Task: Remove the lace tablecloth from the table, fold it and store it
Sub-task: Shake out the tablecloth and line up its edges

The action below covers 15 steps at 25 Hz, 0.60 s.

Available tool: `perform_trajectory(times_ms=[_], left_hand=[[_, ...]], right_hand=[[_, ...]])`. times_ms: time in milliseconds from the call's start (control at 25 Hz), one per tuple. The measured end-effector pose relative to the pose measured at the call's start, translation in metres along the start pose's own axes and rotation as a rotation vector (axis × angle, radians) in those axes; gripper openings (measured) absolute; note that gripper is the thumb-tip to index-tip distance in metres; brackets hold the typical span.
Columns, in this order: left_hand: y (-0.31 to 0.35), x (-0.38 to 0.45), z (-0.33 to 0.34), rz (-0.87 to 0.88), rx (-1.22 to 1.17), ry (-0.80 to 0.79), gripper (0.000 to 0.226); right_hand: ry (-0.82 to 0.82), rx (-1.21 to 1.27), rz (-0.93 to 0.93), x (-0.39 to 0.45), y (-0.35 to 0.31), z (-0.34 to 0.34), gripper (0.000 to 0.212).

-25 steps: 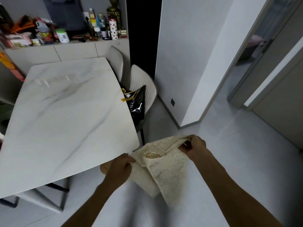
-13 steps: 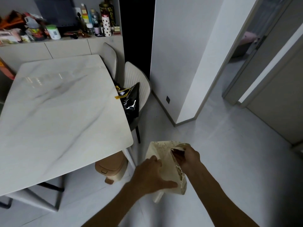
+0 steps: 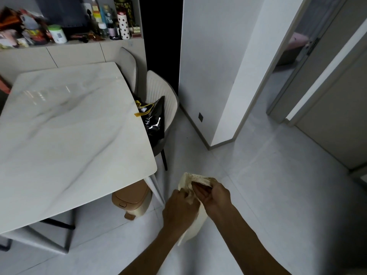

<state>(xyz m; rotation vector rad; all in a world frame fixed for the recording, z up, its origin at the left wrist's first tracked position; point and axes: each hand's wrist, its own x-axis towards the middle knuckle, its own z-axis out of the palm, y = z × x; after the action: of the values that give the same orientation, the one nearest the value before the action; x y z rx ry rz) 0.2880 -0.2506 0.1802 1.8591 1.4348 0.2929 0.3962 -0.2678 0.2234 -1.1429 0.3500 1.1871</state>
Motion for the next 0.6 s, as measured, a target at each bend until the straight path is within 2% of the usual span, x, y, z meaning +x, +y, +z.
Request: perform_trajectory(times_ms=[160,280,360,480,520,600], left_hand=[[-0.008,-0.002,0.009,0.062,0.052,0.034,0.018],[-0.025,0.012,-0.005,0.151,0.061,0.010,0.014],[-0.033,0.025,-0.023,0.277,0.159,-0.077,0.010],[-0.031,0.038,-0.040,0.491,0.364,-0.208,0.015],[-0.028,0.041,-0.043,0.550,0.406,-0.234,0.017],[-0.024,0.044,-0.049,0.628,0.440,-0.263,0.019]], right_hand=[[0.027,-0.032,0.011,0.004,0.004,-0.010,0.014],[0.150,-0.331,-0.057,0.014,-0.008,-0.031,0.015],[0.267,-0.753,-0.164,0.025,-0.029,-0.052,0.019],[0.330,-1.785,-0.394,0.039,-0.050,-0.073,0.030],[0.300,-2.065,-0.508,0.046,-0.049,-0.075,0.036],[0.123,-2.294,-0.683,0.059,-0.038,-0.074,0.039]])
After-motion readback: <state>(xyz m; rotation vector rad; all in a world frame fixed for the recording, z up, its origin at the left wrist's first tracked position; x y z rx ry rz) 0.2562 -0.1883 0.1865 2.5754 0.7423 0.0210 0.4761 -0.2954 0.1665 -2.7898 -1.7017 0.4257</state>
